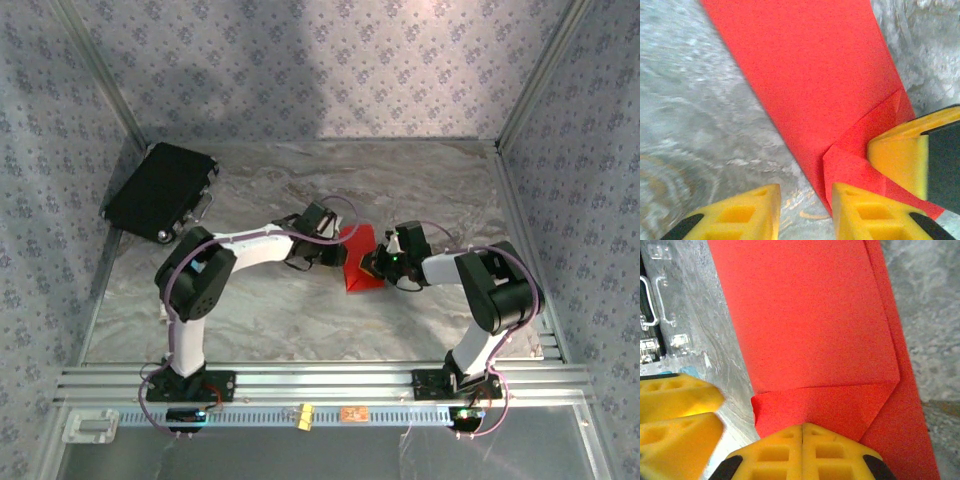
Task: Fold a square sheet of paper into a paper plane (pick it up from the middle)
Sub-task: Fold the triangle a second time at the center of the table.
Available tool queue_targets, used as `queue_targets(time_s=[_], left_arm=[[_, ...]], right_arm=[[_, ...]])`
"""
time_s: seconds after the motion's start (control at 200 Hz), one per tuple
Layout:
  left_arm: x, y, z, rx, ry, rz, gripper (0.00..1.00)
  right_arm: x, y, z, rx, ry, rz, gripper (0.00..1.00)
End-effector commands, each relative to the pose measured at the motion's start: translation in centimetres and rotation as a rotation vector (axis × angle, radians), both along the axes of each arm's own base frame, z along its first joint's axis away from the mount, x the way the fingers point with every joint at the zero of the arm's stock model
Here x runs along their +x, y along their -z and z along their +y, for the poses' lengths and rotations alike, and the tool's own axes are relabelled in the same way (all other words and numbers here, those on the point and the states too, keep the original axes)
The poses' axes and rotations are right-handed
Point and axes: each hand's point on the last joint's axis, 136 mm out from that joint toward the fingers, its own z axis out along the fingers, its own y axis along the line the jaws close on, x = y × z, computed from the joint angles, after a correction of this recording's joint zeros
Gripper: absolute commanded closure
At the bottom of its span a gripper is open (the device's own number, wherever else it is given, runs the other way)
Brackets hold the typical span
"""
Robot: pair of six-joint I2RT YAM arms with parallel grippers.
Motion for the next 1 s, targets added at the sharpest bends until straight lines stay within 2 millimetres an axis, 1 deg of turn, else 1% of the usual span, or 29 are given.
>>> queue_targets(time_s=[0.0, 0.12, 0.195, 0.26, 0.345, 0.505, 0.889, 0.994], left_arm=[[0.1, -3.7, -0.5, -0.074, -0.042, 0.000, 0.73], [-2.1, -4.6, -3.1, -0.204, 0.053, 0.102, 0.91], [-3.5, -4.6, -4.1, -0.249, 0.093, 0.169, 0.95], [-4.5, -4.5, -4.8, -0.278, 0.123, 0.213, 0.96], [-5.3, -4.3, -5.6, -0.306, 0.150, 0.255, 0.97], [-5.8, -3.1, -6.1, -0.298, 0.159, 0.313, 0.98], [-6.4, -0.3, -6.0, -0.225, 0.150, 0.374, 0.98], [-6.5, 0.5, -5.7, -0.200, 0.145, 0.383, 0.98]], right_arm=[[-1.5, 2.4, -1.4, -0.072, 0.068, 0.100, 1.00], [-1.5, 2.4, -1.5, -0.075, 0.088, 0.104, 1.00], [-1.4, 2.4, -1.5, -0.070, 0.095, 0.105, 1.00], [-1.4, 2.4, -1.3, -0.065, 0.092, 0.105, 1.00], [-1.4, 2.4, -1.3, -0.063, 0.094, 0.105, 1.00], [-1.4, 2.3, -1.3, -0.061, 0.094, 0.104, 1.00], [-1.5, 2.3, -1.3, -0.062, 0.093, 0.102, 1.00], [-1.5, 2.3, -1.3, -0.062, 0.092, 0.102, 1.00]])
